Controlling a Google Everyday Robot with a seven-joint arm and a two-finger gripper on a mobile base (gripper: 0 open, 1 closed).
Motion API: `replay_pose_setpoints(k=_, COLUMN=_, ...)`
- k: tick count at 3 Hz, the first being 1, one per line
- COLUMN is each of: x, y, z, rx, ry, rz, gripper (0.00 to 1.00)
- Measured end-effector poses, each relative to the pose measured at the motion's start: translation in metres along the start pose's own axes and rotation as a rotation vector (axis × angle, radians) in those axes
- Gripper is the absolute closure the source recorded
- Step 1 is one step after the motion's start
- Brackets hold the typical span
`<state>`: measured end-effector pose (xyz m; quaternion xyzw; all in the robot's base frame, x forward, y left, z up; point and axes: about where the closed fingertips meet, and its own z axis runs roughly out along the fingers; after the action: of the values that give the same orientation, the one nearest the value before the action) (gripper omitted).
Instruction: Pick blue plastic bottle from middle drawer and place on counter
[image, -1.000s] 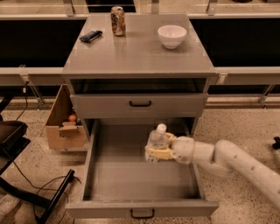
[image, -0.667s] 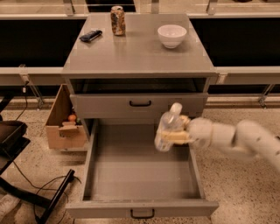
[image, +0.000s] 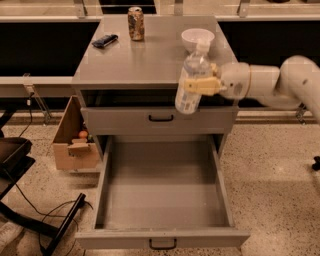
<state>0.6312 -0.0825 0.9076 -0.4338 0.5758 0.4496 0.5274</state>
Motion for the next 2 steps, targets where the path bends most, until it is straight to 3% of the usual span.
replay_pose_setpoints(k=1, x=-0.066, y=-0.057, z=0.052, rx=0.041, ry=0.011, rz=-0.051, gripper=1.0)
replay_pose_setpoints(k=2, x=-0.11, y=-0.1, z=0.081, rx=0.12, ry=0.013, rz=-0.114, gripper=1.0)
